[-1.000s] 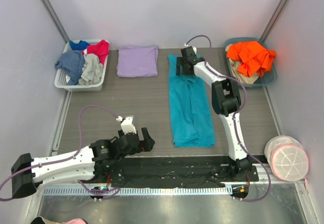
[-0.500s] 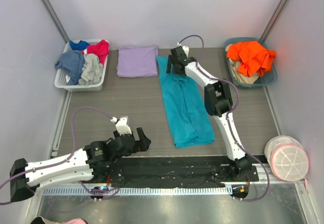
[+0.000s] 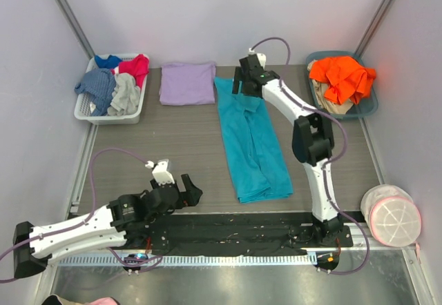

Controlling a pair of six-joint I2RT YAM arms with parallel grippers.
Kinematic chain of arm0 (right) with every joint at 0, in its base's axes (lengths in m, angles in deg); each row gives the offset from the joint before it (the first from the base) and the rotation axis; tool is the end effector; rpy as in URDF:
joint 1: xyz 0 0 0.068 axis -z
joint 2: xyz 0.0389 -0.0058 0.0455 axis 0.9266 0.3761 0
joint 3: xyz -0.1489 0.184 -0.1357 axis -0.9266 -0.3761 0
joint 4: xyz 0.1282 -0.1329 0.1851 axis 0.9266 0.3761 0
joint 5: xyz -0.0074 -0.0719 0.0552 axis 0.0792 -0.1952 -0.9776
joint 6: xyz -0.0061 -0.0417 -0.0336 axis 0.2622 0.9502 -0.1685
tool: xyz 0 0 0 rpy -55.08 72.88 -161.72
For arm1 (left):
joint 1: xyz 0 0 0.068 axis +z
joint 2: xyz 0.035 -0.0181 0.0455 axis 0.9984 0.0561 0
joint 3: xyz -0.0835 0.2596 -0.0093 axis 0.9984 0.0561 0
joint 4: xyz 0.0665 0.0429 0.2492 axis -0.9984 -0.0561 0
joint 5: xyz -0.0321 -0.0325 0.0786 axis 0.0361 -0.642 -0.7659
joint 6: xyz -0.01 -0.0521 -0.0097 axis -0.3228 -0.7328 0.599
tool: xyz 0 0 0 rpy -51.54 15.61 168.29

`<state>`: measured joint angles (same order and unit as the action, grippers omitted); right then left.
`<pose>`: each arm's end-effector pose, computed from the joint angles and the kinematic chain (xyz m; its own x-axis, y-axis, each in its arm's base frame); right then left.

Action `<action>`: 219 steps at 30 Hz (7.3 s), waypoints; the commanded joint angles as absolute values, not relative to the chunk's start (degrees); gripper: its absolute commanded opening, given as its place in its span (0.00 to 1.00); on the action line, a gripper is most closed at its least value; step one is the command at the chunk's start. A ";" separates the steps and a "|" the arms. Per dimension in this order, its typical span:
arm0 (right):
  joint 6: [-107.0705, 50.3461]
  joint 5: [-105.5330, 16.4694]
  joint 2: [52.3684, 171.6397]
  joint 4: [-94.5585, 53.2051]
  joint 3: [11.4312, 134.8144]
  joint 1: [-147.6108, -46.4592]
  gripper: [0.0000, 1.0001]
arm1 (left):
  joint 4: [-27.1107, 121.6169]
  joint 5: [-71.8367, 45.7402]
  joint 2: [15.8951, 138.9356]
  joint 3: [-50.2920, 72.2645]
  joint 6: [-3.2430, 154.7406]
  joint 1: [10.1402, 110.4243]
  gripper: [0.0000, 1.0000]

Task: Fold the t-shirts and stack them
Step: Fold the tshirt

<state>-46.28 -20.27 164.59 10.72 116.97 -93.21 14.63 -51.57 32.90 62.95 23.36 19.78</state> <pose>0.4829 0.2171 0.2247 -0.6889 0.1178 -0.7152 0.0637 0.9927 0.1022 0.0651 -0.1072 0.1935 -0.6943 -0.3507 -0.6285 0.0527 0.8461 -0.5304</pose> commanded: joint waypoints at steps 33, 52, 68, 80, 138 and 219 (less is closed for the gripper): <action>-45.98 -31.97 117.76 -7.64 45.57 -97.09 0.91 | 23.53 -48.12 41.74 61.71 24.57 19.81 1.00; -57.66 -30.57 120.66 -9.23 42.67 -109.20 0.90 | 23.09 -48.29 41.04 62.15 24.14 19.81 1.00; -65.57 -17.12 93.69 7.81 39.68 -110.54 0.90 | 33.80 -45.04 49.62 63.47 25.19 19.81 1.00; -73.84 -18.61 79.27 13.26 28.43 -110.45 0.89 | 46.71 -42.49 63.88 61.80 26.07 19.81 0.82; -86.32 -34.96 70.56 6.24 9.88 -110.62 0.76 | 50.51 -38.71 75.66 57.58 27.04 19.81 0.02; -61.45 -19.57 117.66 0.70 58.13 -95.34 0.01 | 46.82 -30.72 95.52 23.92 49.53 43.89 0.00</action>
